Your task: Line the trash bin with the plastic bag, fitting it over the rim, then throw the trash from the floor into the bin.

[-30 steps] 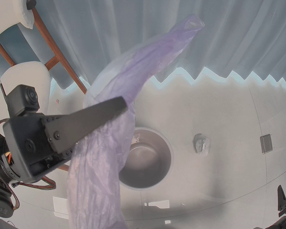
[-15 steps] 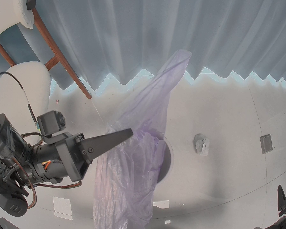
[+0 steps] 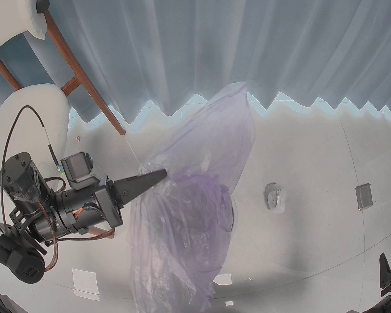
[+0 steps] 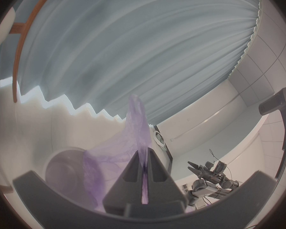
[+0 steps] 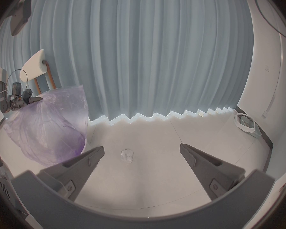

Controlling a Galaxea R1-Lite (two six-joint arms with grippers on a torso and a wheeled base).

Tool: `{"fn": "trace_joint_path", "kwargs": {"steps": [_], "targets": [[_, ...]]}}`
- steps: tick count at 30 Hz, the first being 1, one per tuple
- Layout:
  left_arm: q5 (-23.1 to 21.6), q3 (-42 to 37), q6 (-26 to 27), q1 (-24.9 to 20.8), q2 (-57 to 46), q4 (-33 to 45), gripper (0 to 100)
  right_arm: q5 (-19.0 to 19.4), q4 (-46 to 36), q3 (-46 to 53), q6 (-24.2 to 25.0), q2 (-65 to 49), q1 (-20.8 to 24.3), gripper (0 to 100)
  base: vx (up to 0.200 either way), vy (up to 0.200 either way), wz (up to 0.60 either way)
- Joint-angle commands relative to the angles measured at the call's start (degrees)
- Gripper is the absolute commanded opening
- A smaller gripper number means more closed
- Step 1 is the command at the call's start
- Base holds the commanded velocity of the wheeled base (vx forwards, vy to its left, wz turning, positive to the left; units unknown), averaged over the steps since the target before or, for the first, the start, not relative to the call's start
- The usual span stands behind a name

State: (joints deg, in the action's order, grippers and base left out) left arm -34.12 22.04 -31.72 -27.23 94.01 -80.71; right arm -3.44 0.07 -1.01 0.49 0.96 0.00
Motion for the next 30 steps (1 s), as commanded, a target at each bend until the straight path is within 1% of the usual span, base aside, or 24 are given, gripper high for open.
{"fn": "trace_joint_path", "kwargs": {"steps": [1,5,7,9,12,14,15,17,20,22,23,25,28,30], "targets": [[-0.1,1.5,0.0,2.2,-0.8,0.2,0,0.0,0.0,1.0,0.0,-1.0,0.0,100,0.0,0.0,0.0],[-0.1,1.1,0.0,3.3,-3.3,0.6,0,0.0,0.0,1.0,0.0,-1.0,0.0,100,0.0,0.0,0.0],[-0.2,-0.7,0.0,3.4,-5.0,1.7,0,0.0,0.0,1.0,0.0,-1.0,0.0,100,0.0,0.0,0.0],[-0.2,-2.3,0.1,3.3,-6.7,3.5,0,0.0,0.0,1.0,0.0,-1.0,0.0,100,0.0,0.0,0.0],[-0.2,-1.9,1.5,3.6,-7.9,6.7,0,0.0,0.0,1.0,0.0,-1.0,0.0,100,0.0,0.0,0.0],[-0.1,-1.6,3.7,5.7,-8.1,8.1,0,0.0,0.0,1.0,0.0,-1.0,0.0,100,0.0,0.0,0.0],[-0.2,-1.0,5.2,8.0,-7.9,8.4,0,0.0,0.0,1.0,0.0,-1.0,0.0,100,0.0,0.0,0.0],[-0.2,-0.2,7.1,10.7,-7.4,8.7,0,0.0,0.0,1.0,0.0,-1.0,0.0,100,0.0,0.0,0.0],[-0.1,0.5,10.4,13.3,-6.6,9.3,0,0.0,0.0,1.0,0.0,-1.0,0.0,100,0.0,0.0,0.0],[-0.2,1.8,11.3,16.2,-7.6,9.6,0,0.0,0.0,1.0,0.0,-1.0,0.0,100,0.0,0.0,0.0],[-0.2,2.0,11.6,16.9,-8.3,10.0,0,0.0,0.0,1.0,0.0,-1.0,0.0,100,0.0,0.0,0.0],[-0.2,1.8,11.7,16.3,-9.7,11.7,0,0.0,0.0,1.0,0.0,-1.0,0.0,100,0.0,0.0,0.0],[-0.2,1.8,11.9,14.3,-10.2,15.4,0,0.0,0.0,1.0,0.0,-1.0,0.0,100,0.0,0.0,0.0],[-0.2,1.8,12.1,13.9,-10.2,16.3,0,0.0,0.0,1.0,0.0,-1.0,0.0,100,0.0,0.0,0.0]]}}
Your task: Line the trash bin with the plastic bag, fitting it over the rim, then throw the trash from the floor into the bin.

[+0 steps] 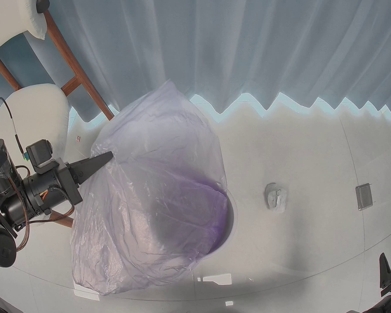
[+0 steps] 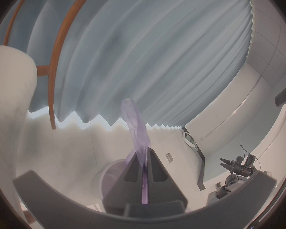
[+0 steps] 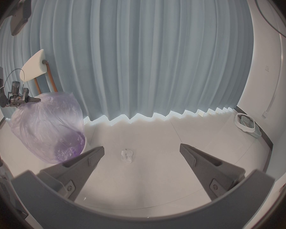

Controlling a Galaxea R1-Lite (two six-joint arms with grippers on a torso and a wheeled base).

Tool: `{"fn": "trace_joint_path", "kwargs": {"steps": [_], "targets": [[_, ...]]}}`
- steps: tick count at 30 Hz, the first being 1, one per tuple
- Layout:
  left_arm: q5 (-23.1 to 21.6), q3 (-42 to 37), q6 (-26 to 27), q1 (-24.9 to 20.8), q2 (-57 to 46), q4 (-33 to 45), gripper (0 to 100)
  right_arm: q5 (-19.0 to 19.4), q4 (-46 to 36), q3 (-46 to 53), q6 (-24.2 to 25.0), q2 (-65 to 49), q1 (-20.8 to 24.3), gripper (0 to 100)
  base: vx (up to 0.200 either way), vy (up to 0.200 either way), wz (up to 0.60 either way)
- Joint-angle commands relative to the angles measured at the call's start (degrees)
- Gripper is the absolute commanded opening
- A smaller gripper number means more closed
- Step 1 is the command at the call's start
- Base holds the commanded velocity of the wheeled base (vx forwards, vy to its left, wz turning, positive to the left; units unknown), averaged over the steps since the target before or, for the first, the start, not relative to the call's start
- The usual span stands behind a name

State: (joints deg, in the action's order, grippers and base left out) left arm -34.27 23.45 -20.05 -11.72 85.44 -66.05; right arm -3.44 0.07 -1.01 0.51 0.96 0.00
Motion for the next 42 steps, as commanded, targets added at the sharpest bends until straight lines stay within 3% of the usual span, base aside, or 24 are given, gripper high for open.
{"fn": "trace_joint_path", "kwargs": {"steps": [1,9,14,20,29,35,37,42], "targets": [[0.0,0.3,0.5,-1.8,-1.5,1.6,0,0.0,0.0,1.0,0.0,-1.0,0.0,100,0.0,0.0,0.0],[0.0,1.3,1.9,0.4,-1.6,1.9,0,0.0,0.0,1.0,-0.1,-1.0,0.0,100,0.0,0.0,0.0],[0.3,-0.9,2.7,-6.8,0.7,3.0,0,0.0,0.0,1.0,0.0,-1.0,0.0,100,0.0,0.0,0.0],[3.3,-1.1,10.6,-8.1,9.3,0.0,0,0.0,0.0,1.0,0.0,-1.0,0.0,100,0.0,0.0,0.0],[3.4,-2.0,10.6,-12.1,11.7,-3.8,0,0.0,0.0,1.0,-0.1,-1.0,0.0,100,0.0,0.0,0.0],[3.3,-1.4,5.3,-15.2,12.4,-4.9,0,0.0,0.0,1.0,0.0,-1.0,0.0,100,0.0,0.0,0.0],[3.5,-1.0,-2.2,-17.6,12.0,-10.9,0,0.0,0.0,1.0,0.0,-1.0,0.0,100,0.0,0.0,0.0],[6.6,-2.2,-9.8,-21.2,12.5,-21.0,0,0.0,0.0,1.0,0.0,-1.0,0.0,100,0.0,0.0,0.0]]}}
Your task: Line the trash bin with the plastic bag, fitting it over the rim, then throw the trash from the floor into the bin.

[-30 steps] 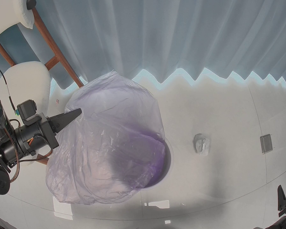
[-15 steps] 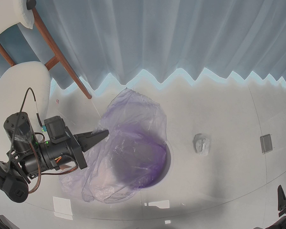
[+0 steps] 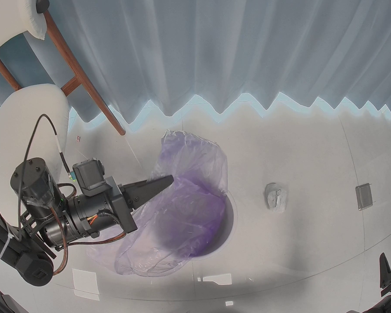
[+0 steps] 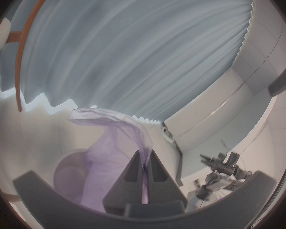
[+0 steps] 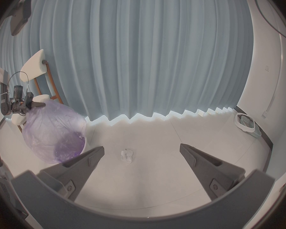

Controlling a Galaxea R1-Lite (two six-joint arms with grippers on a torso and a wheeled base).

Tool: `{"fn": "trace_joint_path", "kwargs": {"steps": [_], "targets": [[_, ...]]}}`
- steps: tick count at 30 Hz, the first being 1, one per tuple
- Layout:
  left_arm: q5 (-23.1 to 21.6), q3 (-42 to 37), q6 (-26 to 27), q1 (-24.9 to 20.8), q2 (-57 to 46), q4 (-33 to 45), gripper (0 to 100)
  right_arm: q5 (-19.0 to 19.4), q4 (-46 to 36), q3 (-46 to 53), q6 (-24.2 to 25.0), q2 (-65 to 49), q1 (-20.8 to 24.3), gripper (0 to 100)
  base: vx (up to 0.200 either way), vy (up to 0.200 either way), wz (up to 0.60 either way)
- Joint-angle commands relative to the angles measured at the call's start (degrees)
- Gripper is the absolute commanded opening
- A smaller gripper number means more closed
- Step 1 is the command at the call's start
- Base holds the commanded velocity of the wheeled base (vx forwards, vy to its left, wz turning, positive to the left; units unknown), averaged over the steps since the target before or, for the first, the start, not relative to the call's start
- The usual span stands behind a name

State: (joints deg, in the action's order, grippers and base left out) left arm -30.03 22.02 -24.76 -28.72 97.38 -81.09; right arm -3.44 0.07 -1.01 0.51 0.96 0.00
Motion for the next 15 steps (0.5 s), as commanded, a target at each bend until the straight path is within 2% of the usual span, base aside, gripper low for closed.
{"fn": "trace_joint_path", "kwargs": {"steps": [1,5,15], "targets": [[3.3,-0.9,-5.4,-4.7,0.5,-6.7,0,0.0,0.0,1.0,0.0,-1.0,0.0,100,0.0,0.0,0.0],[4.5,-1.5,-4.8,-5.1,0.1,-7.3,0,0.0,0.0,1.0,-0.1,-1.0,0.0,100,0.0,0.0,0.0],[4.4,-2.9,-3.0,-5.9,0.3,-7.3,0,0.0,0.0,1.0,0.0,-1.0,0.0,100,0.0,0.0,0.0]]}}
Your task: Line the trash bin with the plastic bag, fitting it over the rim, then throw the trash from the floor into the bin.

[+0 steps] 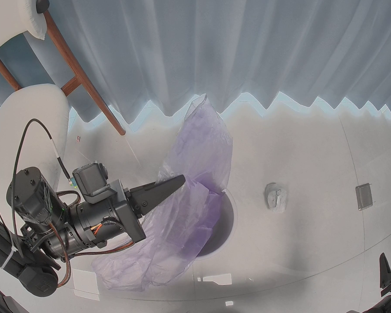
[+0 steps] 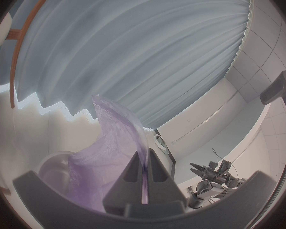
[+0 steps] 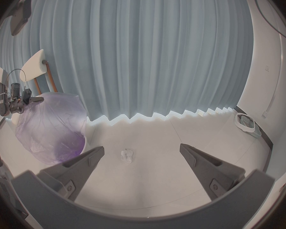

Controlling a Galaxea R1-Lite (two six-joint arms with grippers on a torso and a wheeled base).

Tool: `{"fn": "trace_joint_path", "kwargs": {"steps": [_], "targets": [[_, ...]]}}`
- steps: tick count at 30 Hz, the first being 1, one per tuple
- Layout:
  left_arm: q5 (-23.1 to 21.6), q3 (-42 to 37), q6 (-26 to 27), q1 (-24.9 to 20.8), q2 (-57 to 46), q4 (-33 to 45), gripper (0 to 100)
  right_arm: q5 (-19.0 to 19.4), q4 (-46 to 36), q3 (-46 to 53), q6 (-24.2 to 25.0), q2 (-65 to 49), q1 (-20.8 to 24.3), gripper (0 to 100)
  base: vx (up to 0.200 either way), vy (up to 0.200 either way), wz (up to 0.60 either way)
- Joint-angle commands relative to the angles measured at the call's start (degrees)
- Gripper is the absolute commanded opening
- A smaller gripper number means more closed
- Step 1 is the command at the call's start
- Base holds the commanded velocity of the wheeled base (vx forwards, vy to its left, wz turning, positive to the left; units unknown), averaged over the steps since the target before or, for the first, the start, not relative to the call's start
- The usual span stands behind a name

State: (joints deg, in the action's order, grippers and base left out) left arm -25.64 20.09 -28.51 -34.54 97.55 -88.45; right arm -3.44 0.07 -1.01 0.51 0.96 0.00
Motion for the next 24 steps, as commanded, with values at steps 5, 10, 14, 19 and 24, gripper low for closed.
{"fn": "trace_joint_path", "kwargs": {"steps": [5,10,14,19,24], "targets": [[0.1,-1.4,1.1,-0.1,-0.4,0.0,0,0.1,0.0,1.0,-0.2,-1.0,0.0,100,0.0,0.0,0.0],[0.1,-1.1,1.2,-0.1,-0.4,0.0,0,1.2,0.0,1.0,-0.4,-1.0,0.0,100,0.0,0.0,0.0],[0.1,-1.1,1.7,-0.1,-0.1,0.0,0,1.9,0.3,1.0,-0.2,-1.0,0.0,100,0.0,0.0,0.0],[0.0,-1.3,3.6,-0.1,-0.3,0.0,0,1.7,11.8,-0.9,3.9,0.2,-0.1,100,0.0,0.0,0.0],[0.0,-1.3,3.8,-0.1,-0.1,0.0,0,1.8,13.6,-1.9,4.8,4.5,3.3,100,0.0,0.0,0.0]]}}
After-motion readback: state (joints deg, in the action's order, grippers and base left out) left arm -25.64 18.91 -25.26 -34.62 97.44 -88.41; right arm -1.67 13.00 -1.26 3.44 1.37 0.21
